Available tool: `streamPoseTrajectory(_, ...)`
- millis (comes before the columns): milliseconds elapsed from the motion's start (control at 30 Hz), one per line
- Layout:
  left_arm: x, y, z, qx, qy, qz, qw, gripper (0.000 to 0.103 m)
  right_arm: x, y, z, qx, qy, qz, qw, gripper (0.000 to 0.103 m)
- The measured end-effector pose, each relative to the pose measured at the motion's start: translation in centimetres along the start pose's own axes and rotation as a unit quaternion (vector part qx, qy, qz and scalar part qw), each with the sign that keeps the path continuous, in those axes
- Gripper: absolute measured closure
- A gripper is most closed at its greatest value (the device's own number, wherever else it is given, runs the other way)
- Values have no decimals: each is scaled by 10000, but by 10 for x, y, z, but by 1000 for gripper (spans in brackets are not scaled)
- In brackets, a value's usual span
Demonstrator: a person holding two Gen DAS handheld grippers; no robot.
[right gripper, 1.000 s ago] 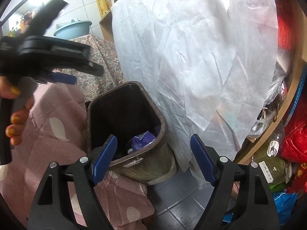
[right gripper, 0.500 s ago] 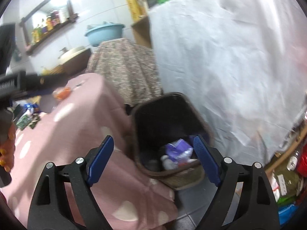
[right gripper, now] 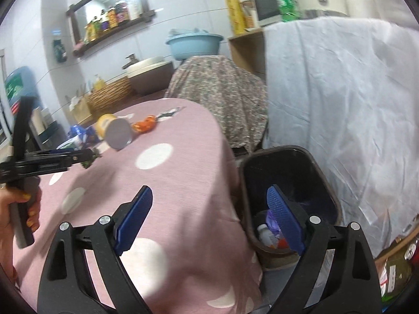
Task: Collect trash
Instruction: 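Grasp the green leaf with the left tool while the right tool grasps the yellow can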
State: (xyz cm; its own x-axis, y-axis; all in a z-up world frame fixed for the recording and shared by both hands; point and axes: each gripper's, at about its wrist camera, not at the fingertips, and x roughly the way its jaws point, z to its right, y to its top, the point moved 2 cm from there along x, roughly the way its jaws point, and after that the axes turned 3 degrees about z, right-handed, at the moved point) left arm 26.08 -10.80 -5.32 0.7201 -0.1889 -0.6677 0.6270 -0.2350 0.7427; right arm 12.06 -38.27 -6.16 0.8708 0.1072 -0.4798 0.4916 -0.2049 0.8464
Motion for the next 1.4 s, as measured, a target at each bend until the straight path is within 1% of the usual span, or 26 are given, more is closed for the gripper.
streamPoseTrajectory(67,11,-1,-19,-78,233,-124,9996,34,0,2,-10,-67,76,1,9999,14)
streamPoseTrajectory(100,16,-2,-28,-136,283,-198,9993,36,0,3,-15,-105,111,4,9999,14)
streamPoseTrajectory(167,27,-3,-43,-251,272,-328,9988,44,0,4,-24,-176,154,7,9997,14)
streamPoseTrajectory(200,33,-2,-46,-272,279,-388,9985,46,0,5,-29,-207,181,6,9996,14)
streamPoseTrajectory(233,39,-1,-49,-273,295,-458,9981,50,-1,4,-32,-224,197,4,9996,14)
streamPoseTrajectory(267,41,0,-50,-256,293,-482,9981,55,-1,4,-35,-241,214,-3,9995,14)
streamPoseTrajectory(300,44,0,-50,-218,294,-513,9980,57,-1,4,-37,-257,230,-14,9994,14)
streamPoseTrajectory(367,51,0,-49,-159,297,-614,9975,66,-1,4,-40,-279,245,-27,9993,14)
streamPoseTrajectory(400,52,-1,-49,-145,282,-622,9976,68,-1,4,-41,-289,245,-34,9993,14)
streamPoseTrajectory(500,53,-2,-49,-147,282,-617,9976,77,-1,6,-42,-282,264,-20,9993,14)
streamPoseTrajectory(567,53,-2,-48,-113,318,-612,9976,86,-2,8,-43,-274,286,-1,9992,14)
streamPoseTrajectory(733,51,-4,-47,-111,334,-583,9977,93,4,11,-48,-265,429,-59,9987,14)
streamPoseTrajectory(867,48,-6,-52,-210,213,-559,9980,95,11,16,-58,-345,583,-139,9976,14)
streamPoseTrajectory(933,44,-7,-55,-281,139,-529,9981,95,17,19,-67,-446,691,-229,9963,14)
streamPoseTrajectory(1033,30,-8,-59,-388,122,-365,9985,95,29,27,-84,-617,1013,-421,9920,14)
streamPoseTrajectory(1100,19,-10,-62,-491,37,-257,9985,95,39,34,-98,-802,1193,-495,9884,14)
streamPoseTrajectory(1200,4,-14,-62,-522,-57,-164,9985,95,57,49,-127,-1338,1268,-574,9812,12)
streamPoseTrajectory(1267,-3,-14,-65,-588,-107,-107,9982,95,71,57,-149,-1715,1328,-672,9739,8)
streamPoseTrajectory(1400,-15,-17,-75,-827,-196,1,9964,95,102,74,-189,-2479,1359,-851,9554,7)
